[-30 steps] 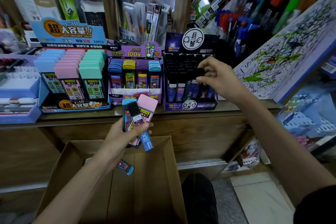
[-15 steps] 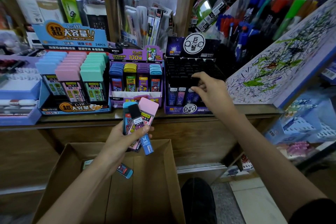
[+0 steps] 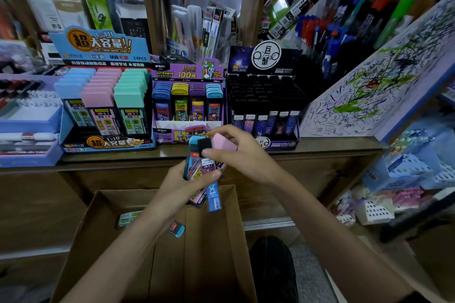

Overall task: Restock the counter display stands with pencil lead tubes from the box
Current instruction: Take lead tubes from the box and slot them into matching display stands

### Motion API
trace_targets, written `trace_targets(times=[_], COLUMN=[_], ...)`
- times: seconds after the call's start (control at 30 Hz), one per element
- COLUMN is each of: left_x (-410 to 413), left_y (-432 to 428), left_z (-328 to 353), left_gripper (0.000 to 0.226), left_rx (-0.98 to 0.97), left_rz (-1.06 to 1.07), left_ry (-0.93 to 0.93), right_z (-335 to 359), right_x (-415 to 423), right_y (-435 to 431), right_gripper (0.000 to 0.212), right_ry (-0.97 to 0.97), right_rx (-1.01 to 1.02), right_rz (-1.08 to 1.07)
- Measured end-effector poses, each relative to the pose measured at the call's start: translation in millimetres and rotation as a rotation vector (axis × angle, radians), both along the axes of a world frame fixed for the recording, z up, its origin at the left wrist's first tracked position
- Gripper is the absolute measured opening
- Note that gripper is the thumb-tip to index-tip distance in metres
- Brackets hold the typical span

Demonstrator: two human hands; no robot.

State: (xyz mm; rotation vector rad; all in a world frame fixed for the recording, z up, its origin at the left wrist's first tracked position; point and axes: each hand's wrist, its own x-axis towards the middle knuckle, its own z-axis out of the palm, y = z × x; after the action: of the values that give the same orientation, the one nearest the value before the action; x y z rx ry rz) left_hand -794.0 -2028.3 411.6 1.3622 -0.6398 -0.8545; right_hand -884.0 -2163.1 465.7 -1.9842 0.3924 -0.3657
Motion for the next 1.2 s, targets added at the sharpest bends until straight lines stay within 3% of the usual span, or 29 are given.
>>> trace_targets(times=[0.17,0.4,0.6,0.73,1.2], left_x=[-0.8,-3.9,-2.6,-3.5,-3.6], left_y=[1.8,-2.7,-5.5,-7.4,-5.0], left_z=[3.8,1.4,0.2,1.0,2.2], left_gripper=[0.043,0.041,0.039,0.037,0.037], left_rx=[0.004,0.004,-0.023,-0.039,-0.052], left_rz=[-0.053,-0.055,-0.022,-0.006,0.006], left_ry=[-0.007,0.011,0.020,0.040,0.030], right_z=[0.5,15.0,51.8,50.1,34.9], right_x=[0.2,-24.8,-56.3,-56.4,-46.8], right_y=[-3.2,-46.4,-100.0,-110.0,-114.7], right_gripper=[0.019,0.011,0.015,0.019,0.026], right_ry=[-0.120,-0.291,-0.399,-0.344,-0.269], right_rx=[0.136,0.267,-0.022,-0.149,-0.215], right_rz=[0.017,-0.276,-0.443,-0.419,-0.227])
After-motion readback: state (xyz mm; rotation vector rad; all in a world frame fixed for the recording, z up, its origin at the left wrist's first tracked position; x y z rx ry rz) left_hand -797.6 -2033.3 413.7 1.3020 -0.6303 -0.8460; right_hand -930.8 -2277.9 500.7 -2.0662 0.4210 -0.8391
